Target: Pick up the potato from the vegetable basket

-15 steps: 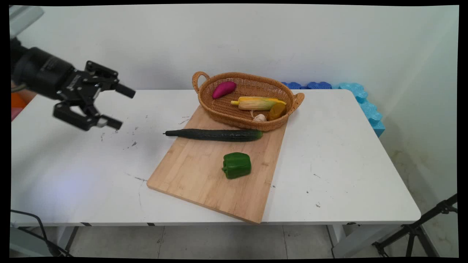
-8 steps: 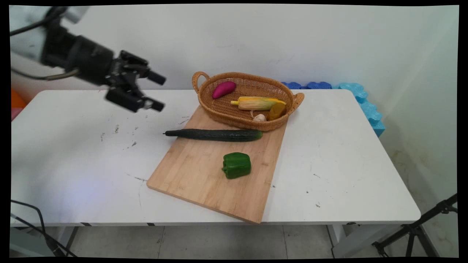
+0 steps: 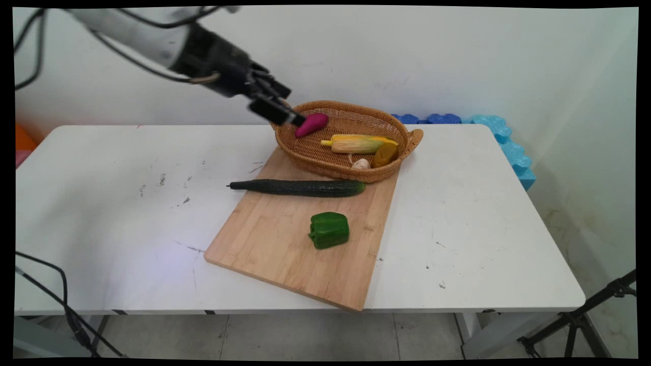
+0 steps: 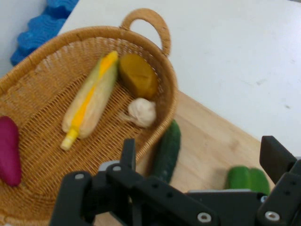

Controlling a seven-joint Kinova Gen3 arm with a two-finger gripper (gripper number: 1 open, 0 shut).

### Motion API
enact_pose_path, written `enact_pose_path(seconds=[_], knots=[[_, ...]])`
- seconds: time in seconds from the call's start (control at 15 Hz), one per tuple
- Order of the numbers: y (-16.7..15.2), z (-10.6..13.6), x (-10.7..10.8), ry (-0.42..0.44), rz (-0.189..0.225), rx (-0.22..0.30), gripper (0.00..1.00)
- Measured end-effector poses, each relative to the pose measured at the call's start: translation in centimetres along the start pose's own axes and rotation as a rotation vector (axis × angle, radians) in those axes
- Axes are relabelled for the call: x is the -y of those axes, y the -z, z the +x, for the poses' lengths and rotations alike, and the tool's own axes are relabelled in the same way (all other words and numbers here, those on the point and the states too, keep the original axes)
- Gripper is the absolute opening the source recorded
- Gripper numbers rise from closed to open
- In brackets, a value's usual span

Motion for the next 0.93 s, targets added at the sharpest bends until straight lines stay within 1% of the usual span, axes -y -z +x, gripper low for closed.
enact_pose_path(seconds=[0.07, 0.2, 0.4, 0.6, 0.93], knots=[[-0.9, 0.5, 0.2, 0.011, 0.01, 0.006, 1.0], [-5.4, 3.0, 0.9, 0.063, 0.051, 0.04, 1.0], [-10.0, 4.7, 1.4, 0.12, 0.08, 0.079, 1.0], [-14.5, 6.0, 1.8, 0.169, 0.098, 0.118, 1.0], [-21.4, 7.4, 2.5, 0.22, 0.112, 0.193, 1.0]])
